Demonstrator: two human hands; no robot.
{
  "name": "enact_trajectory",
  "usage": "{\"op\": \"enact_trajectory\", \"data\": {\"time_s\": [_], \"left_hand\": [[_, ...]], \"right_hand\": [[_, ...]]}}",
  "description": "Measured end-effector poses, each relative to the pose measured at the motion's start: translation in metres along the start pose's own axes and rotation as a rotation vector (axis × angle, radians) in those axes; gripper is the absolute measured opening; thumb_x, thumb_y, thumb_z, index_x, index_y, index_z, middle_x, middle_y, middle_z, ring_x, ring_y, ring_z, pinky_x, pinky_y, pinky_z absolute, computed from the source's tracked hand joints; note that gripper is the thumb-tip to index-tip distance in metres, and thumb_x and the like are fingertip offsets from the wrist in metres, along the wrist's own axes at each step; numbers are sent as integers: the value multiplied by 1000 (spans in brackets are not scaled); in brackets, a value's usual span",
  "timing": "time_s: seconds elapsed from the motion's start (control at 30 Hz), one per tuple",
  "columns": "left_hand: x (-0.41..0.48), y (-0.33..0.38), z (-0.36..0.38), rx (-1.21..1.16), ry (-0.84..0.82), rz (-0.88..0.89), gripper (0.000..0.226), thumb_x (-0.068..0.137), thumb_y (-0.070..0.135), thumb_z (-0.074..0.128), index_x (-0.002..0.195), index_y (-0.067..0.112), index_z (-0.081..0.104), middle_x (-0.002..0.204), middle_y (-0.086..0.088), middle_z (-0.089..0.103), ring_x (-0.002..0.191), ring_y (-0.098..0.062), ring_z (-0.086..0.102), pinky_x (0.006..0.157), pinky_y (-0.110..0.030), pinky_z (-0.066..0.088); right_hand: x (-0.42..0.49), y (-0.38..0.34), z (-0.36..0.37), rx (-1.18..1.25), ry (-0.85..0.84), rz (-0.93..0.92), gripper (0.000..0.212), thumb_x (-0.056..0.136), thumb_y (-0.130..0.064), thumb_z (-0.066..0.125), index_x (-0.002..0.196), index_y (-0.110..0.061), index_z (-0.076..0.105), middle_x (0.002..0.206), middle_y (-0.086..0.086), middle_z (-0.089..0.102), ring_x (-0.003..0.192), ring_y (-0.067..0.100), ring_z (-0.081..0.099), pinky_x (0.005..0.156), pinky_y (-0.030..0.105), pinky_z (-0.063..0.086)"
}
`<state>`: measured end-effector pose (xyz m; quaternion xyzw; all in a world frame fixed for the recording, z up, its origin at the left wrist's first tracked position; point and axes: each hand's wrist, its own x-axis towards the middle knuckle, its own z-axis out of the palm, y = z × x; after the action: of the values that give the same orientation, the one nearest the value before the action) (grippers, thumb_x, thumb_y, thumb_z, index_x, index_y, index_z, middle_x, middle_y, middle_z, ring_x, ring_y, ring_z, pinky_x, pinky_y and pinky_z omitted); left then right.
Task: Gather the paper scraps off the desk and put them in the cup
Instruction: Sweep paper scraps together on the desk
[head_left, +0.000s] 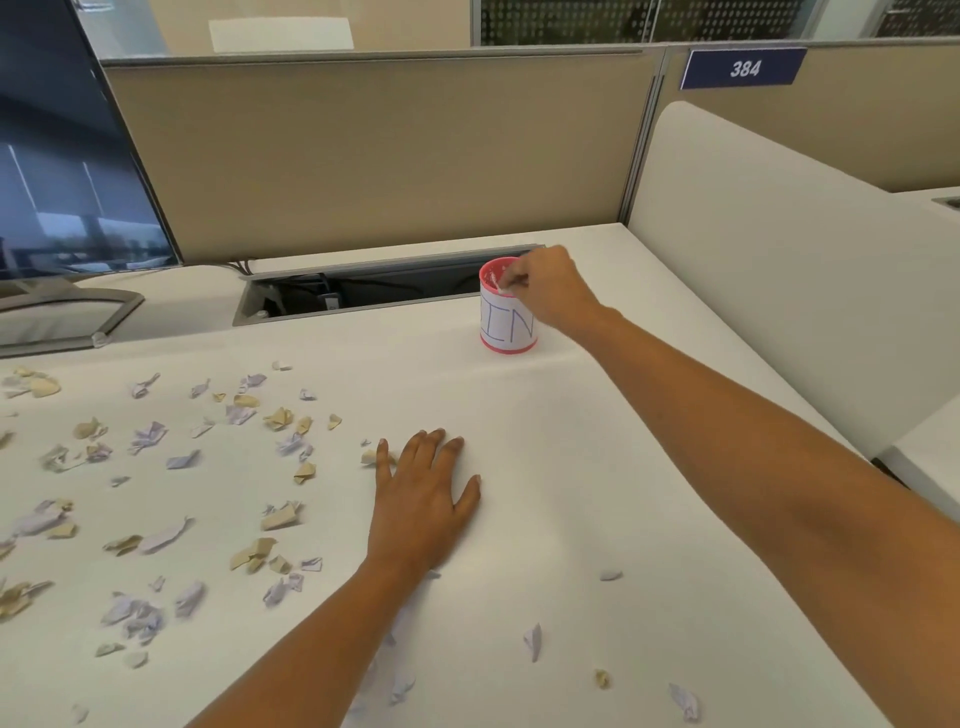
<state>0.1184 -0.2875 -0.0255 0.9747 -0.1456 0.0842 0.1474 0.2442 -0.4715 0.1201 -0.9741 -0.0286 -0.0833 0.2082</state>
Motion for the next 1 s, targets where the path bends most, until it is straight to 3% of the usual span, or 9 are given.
{"op": "enact_trajectory", "data": {"time_s": [0.17, 0.4, 0.67, 0.73, 0.8, 0.9, 0.97, 1.0], "left_hand": [[0, 0, 1, -5, 8, 0, 50, 91, 48, 37, 136, 27, 38, 147, 8, 34, 140, -10, 25, 117, -42, -3], [0, 1, 0, 7, 4, 9, 51, 92, 50, 35, 137, 28, 36, 149, 8, 33, 141, -10, 24, 117, -42, -6], [-2, 3, -2, 2, 13, 29, 49, 92, 46, 40, 135, 23, 42, 146, 4, 39, 139, -12, 30, 118, -43, -5], [-2, 3, -4, 35, 24, 47, 48, 92, 43, 43, 133, 19, 46, 143, 0, 44, 138, -16, 34, 118, -45, 0], [-3, 5, -7, 82, 32, 99, 43, 88, 38, 55, 123, 12, 58, 132, -7, 56, 131, -24, 46, 115, -52, 15], [-2, 9, -11, 247, 73, 208, 37, 75, 29, 74, 104, 6, 70, 112, -10, 69, 115, -32, 60, 98, -59, 37], [-2, 10, -12, 300, 28, 229, 41, 84, 30, 65, 114, 3, 65, 122, -12, 64, 124, -33, 52, 105, -57, 32], [-3, 11, -11, 299, -33, 221, 45, 92, 32, 52, 125, 2, 55, 134, -13, 55, 133, -32, 42, 113, -54, 21]], "right_hand": [[32, 2, -1, 35, 137, 98, 25, 92, -7, 51, 110, -6, 68, 119, 13, 65, 110, 27, 59, 96, 30, 45], [40, 7, 9, 97, 157, 122, 29, 97, -12, 44, 120, -10, 61, 130, 13, 57, 118, 29, 53, 97, 33, 44], [-1, 23, 15, 189, 200, 81, 27, 95, -9, 45, 112, -6, 66, 120, 13, 64, 111, 27, 58, 96, 29, 44], [-22, 26, 23, 178, 178, 37, 25, 92, -8, 49, 109, -6, 68, 117, 13, 65, 107, 27, 60, 94, 28, 45], [-47, 30, 33, 184, 144, -3, 24, 90, -7, 52, 106, -6, 69, 114, 13, 68, 102, 26, 63, 93, 27, 47], [-83, 36, 48, 172, 53, -23, 23, 90, -11, 53, 105, -9, 70, 106, 9, 71, 85, 19, 64, 82, 20, 45], [-107, 42, 52, 171, -49, -8, 21, 90, -13, 53, 104, -11, 69, 104, 7, 72, 80, 14, 60, 77, 18, 43], [-118, 46, 53, 170, -99, 3, 21, 89, -13, 54, 104, -11, 69, 105, 6, 71, 83, 15, 62, 79, 19, 44]]}}
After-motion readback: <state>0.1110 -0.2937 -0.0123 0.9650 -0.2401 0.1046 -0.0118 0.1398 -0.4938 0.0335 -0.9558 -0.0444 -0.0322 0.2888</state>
